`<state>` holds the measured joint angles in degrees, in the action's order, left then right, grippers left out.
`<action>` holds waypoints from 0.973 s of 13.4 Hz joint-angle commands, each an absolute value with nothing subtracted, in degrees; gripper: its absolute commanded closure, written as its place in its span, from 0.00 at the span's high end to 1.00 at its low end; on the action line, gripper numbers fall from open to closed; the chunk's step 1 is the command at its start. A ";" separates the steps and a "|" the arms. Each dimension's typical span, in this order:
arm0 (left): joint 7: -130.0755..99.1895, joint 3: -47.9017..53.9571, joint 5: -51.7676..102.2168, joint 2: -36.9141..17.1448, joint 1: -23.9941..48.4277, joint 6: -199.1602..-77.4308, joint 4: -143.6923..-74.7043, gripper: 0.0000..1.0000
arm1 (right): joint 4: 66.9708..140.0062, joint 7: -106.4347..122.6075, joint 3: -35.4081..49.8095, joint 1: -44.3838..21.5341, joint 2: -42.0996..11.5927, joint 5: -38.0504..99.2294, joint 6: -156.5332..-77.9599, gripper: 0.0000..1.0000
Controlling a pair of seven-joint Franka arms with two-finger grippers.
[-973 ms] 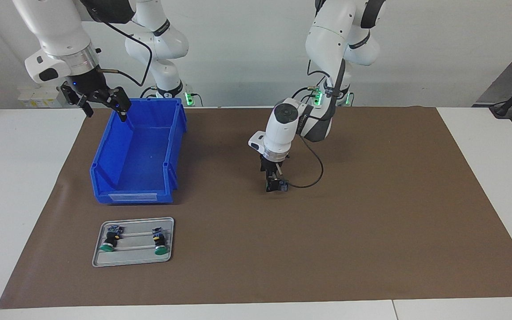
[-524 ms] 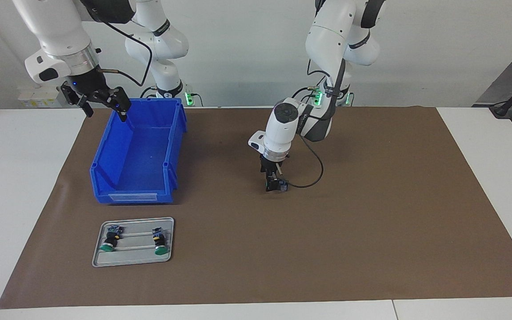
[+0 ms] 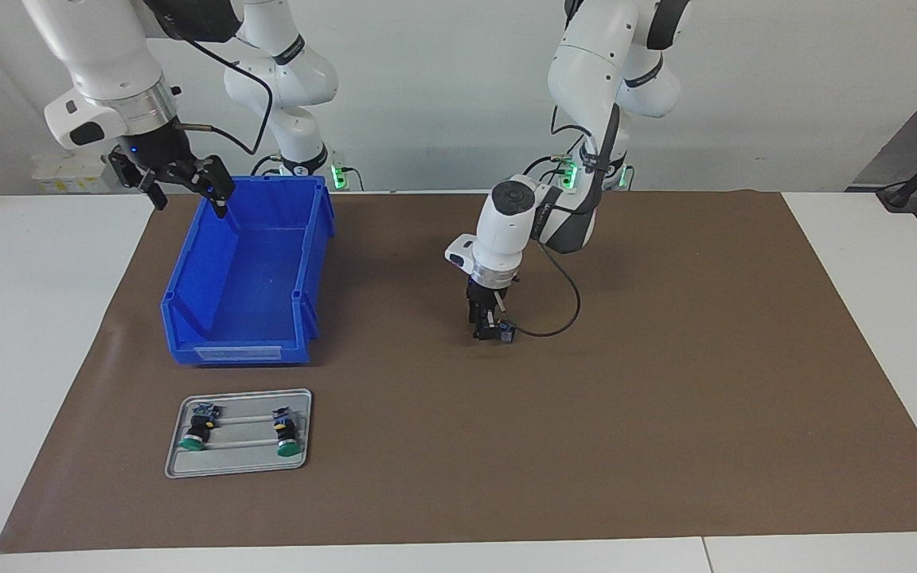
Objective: Place and press button with both arms
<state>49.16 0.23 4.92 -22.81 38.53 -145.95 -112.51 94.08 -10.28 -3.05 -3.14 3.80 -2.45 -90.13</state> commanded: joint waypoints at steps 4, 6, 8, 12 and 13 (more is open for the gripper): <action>50.01 -0.53 3.52 -23.03 38.58 -147.22 -113.03 0.38 | 94.66 -9.14 -2.64 -2.46 4.39 -1.41 -90.70 1.00; 50.01 -0.53 3.25 -23.03 38.50 -147.04 -112.59 0.33 | 94.66 -9.14 -2.64 -2.46 4.39 -1.41 -90.70 1.00; 50.01 -0.53 3.34 -23.03 38.23 -146.61 -112.06 0.28 | 94.66 -9.14 -2.72 -2.46 4.39 -1.41 -90.70 1.00; 50.01 -0.53 3.34 -23.82 37.53 -142.92 -108.72 0.25 | 94.66 -9.14 -2.64 -2.46 4.39 -1.41 -90.70 1.00; 50.01 -0.53 3.34 -23.82 37.53 -142.82 -108.81 0.28 | 94.66 -9.14 -2.72 -2.46 4.39 -1.41 -90.70 1.00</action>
